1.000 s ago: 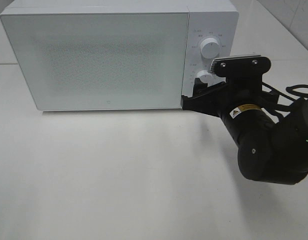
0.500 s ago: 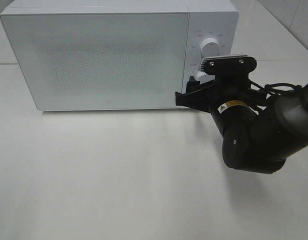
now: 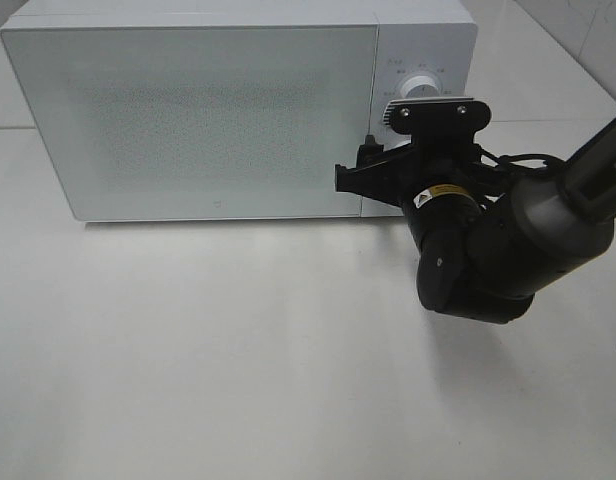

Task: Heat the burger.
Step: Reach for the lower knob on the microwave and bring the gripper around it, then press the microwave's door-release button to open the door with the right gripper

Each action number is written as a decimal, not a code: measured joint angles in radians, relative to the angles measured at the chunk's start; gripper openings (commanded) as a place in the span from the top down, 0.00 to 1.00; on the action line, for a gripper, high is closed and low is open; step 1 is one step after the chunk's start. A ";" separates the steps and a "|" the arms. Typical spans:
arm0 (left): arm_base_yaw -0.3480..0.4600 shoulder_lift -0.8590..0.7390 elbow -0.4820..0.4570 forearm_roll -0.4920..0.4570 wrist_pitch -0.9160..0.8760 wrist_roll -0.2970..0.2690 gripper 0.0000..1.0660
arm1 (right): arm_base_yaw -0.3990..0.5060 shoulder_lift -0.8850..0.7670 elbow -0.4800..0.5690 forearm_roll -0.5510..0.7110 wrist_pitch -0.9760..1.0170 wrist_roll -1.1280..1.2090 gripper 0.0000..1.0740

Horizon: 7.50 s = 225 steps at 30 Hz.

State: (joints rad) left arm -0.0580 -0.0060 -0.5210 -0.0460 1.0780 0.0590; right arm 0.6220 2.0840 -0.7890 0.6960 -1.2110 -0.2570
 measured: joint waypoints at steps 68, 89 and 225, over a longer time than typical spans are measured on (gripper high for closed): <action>0.000 0.000 0.000 0.000 0.000 0.000 0.08 | -0.006 0.013 -0.011 0.053 0.026 -0.048 0.85; 0.000 0.000 0.000 0.000 0.000 0.000 0.08 | -0.017 0.012 0.010 -0.020 0.019 0.423 1.00; 0.000 0.000 0.000 0.000 0.000 0.000 0.08 | -0.139 -1.250 0.180 -0.533 1.907 0.115 0.26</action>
State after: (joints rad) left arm -0.0580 -0.0060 -0.5210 -0.0460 1.0780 0.0590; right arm 0.4830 0.8340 -0.6090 0.1630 0.6960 -0.1420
